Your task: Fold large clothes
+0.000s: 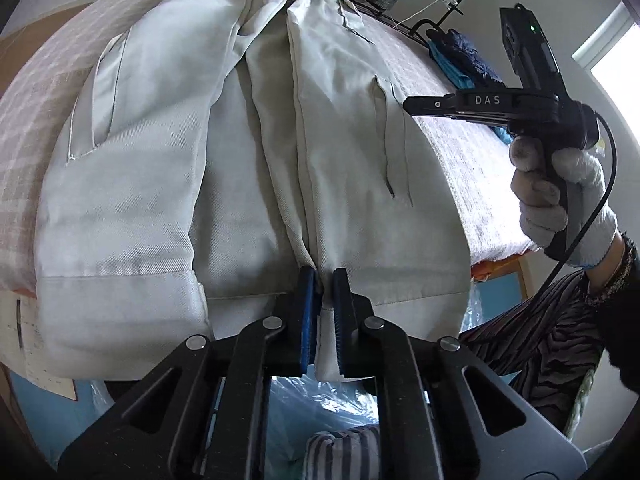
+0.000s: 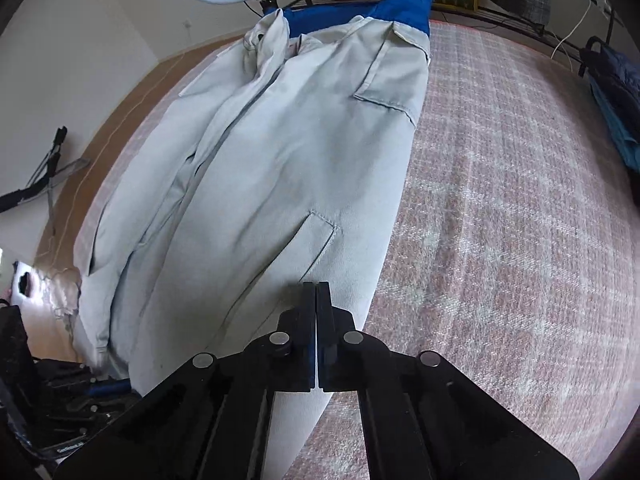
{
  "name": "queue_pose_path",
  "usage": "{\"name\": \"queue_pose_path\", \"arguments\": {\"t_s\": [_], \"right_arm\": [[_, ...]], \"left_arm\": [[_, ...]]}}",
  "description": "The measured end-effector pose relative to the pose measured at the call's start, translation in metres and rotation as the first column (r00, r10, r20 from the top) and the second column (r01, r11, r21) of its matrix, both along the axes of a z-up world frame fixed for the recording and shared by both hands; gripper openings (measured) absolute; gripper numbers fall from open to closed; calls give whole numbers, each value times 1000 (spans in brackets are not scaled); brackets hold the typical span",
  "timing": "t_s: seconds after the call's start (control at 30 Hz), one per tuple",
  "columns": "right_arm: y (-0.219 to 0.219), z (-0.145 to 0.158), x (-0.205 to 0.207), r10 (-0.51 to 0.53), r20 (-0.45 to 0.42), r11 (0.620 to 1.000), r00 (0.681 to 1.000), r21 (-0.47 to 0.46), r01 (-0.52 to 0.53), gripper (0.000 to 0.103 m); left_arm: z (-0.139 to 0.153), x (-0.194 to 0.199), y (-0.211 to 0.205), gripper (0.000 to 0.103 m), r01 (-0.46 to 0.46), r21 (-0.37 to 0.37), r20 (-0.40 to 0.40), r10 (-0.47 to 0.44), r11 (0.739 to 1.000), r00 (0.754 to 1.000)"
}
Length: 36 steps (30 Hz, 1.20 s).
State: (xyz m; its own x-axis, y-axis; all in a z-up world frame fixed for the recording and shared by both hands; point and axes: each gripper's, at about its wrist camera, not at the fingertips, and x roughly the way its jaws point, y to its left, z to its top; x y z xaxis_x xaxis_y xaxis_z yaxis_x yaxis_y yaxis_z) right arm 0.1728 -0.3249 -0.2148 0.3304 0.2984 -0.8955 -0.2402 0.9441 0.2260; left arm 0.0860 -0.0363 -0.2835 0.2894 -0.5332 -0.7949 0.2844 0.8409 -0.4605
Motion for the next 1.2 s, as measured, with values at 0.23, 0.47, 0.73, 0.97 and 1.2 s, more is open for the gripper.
{"name": "queue_pose_path", "arguments": {"t_s": [0.23, 0.47, 0.73, 0.97, 1.2], "right_arm": [[-27, 20, -10, -14, 41, 1000, 999, 13, 13, 0], [14, 60, 8, 83, 112, 993, 990, 79, -92, 49], [36, 62, 110, 11, 40, 978, 999, 209, -20, 51], [61, 49, 197, -36, 25, 973, 999, 228, 29, 66], [102, 10, 254, -69, -8, 982, 998, 175, 69, 67]], "left_arm": [[5, -8, -2, 6, -1, 16, 36, 1, 1000, 999], [48, -38, 31, 36, -93, 165, 282, 43, 982, 958], [18, -56, 17, 60, -41, 463, 373, -153, 886, 915], [-5, -46, 8, 61, -32, 540, 387, -214, 841, 897], [-7, -27, 21, 18, -29, 461, 371, -163, 887, 914]]}}
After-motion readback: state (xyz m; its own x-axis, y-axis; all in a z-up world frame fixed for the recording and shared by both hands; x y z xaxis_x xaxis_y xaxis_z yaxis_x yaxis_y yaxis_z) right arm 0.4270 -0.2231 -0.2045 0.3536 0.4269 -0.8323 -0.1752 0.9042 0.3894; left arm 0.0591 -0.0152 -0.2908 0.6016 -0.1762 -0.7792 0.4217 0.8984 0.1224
